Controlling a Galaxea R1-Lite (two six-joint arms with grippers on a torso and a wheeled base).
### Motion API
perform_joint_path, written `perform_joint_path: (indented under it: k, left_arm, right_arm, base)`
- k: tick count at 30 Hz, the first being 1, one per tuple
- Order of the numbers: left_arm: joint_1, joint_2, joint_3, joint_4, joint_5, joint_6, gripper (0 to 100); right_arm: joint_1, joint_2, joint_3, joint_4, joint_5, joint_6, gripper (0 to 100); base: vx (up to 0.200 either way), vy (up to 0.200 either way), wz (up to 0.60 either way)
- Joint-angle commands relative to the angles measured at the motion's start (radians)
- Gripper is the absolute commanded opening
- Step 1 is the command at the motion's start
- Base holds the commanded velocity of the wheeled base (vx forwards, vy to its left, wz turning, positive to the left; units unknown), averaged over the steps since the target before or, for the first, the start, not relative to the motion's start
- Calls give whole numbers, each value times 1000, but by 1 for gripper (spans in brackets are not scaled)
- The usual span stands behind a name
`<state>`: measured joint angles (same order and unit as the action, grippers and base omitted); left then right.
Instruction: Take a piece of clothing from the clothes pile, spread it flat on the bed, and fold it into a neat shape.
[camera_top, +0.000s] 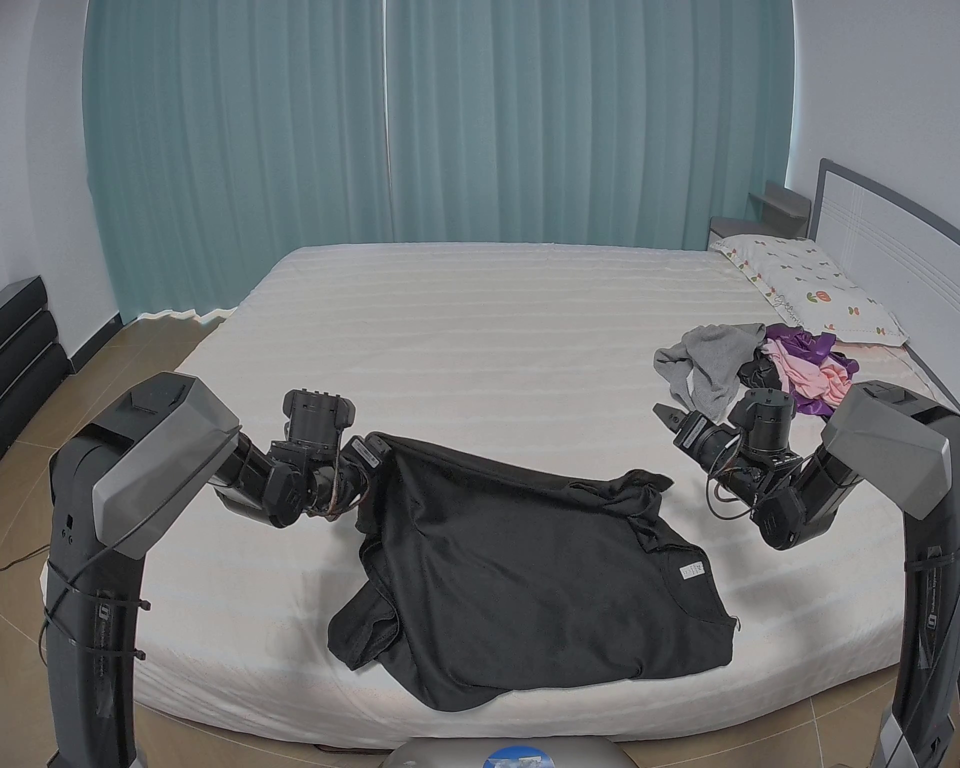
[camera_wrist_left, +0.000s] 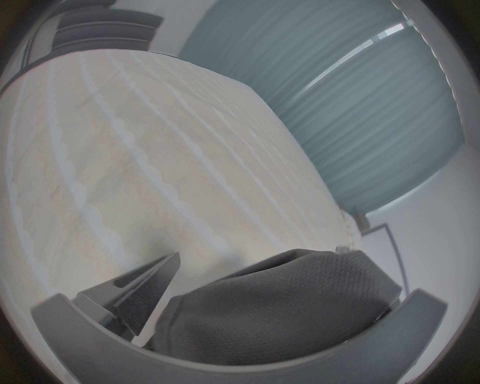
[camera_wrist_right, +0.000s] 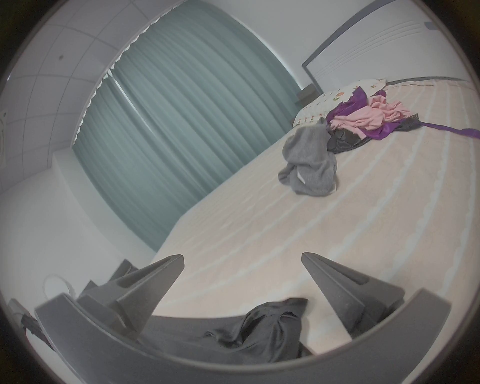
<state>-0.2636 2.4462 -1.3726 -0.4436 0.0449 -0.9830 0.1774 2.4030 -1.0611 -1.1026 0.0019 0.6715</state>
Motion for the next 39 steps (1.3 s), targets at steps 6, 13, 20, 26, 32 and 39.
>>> perform_joint_path:
  k: [6, 13, 20, 26, 32, 39]
  left_arm:
    - [52, -21, -5, 20, -13, -42, 100]
    - [46, -59, 35, 207, -175, 23, 100]
    - [61, -131, 138, 260, -318, 132, 100]
    - [96, -253, 219, 250, -369, 122, 100]
    - [122, -337, 221, 212, -412, -48, 100]
    - [130, -335, 379, 82, -323, -49, 100]
  right_arm:
    - [-27, 10, 30, -23, -2, 33, 100]
    - [-26, -2, 95, -25, 46, 34, 100]
    - [-24, -25, 177, -40, 96, 43, 100]
    - [-1, -45, 236, -63, 109, 77, 100]
    - [16, -47, 265, -94, 109, 79, 100]
    - [22, -38, 270, -94, 107, 77, 100]
  base:
    - [0, 0, 0]
    - [0, 0, 0]
    - [0, 0, 0]
    - [0, 0, 0]
    - [0, 0, 0]
    - [0, 0, 0]
